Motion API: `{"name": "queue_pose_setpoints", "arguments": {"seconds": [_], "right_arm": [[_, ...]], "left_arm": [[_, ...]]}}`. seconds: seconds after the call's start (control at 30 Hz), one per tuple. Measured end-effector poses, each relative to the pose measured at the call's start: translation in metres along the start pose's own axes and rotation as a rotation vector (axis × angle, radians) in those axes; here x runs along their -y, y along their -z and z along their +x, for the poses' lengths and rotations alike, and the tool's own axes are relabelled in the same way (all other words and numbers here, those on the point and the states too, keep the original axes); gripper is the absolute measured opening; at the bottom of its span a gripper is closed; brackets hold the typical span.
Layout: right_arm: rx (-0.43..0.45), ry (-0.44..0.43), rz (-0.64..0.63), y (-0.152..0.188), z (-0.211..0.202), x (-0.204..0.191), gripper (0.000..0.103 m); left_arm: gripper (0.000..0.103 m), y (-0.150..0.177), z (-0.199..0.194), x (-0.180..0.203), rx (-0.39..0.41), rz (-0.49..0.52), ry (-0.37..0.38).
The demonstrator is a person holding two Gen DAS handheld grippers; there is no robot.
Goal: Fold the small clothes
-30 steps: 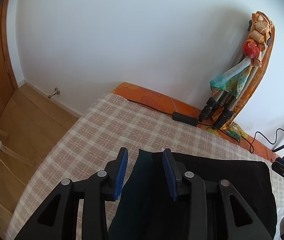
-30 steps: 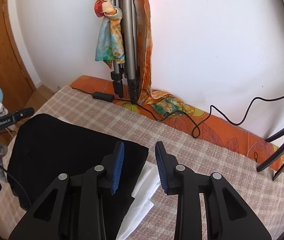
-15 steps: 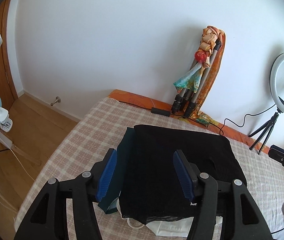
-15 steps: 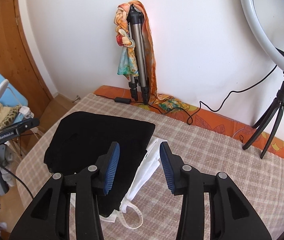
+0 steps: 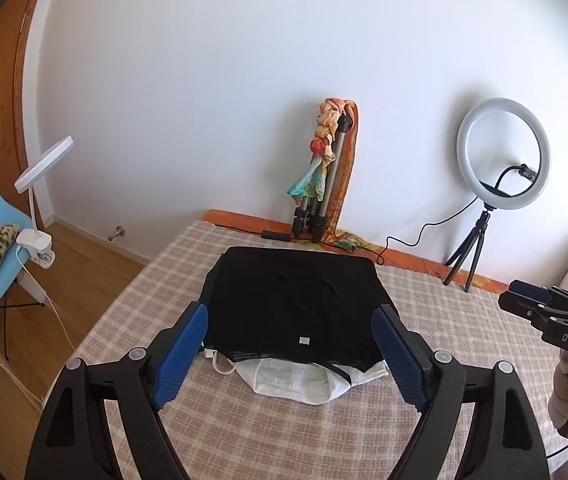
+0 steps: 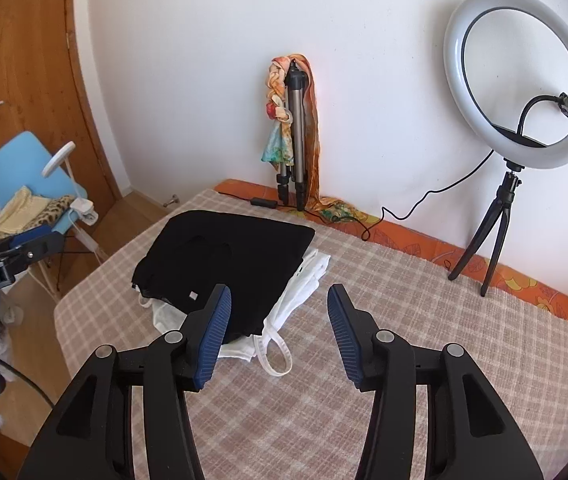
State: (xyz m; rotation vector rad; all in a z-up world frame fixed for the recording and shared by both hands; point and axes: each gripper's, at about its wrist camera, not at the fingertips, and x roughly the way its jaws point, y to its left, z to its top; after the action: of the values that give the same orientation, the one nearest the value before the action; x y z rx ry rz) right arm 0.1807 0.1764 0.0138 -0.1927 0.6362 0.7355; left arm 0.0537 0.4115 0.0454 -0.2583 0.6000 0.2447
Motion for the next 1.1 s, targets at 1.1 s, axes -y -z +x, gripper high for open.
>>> {"name": "queue_pose_setpoints", "arguments": {"seconds": [1.1], "right_arm": [[0.086,0.066,-0.047,0.109,-0.097,-0.004,0.081]], "left_arm": [[0.103,0.117,-0.07,0.115,-0.009,-0.013,-0.039]]}}
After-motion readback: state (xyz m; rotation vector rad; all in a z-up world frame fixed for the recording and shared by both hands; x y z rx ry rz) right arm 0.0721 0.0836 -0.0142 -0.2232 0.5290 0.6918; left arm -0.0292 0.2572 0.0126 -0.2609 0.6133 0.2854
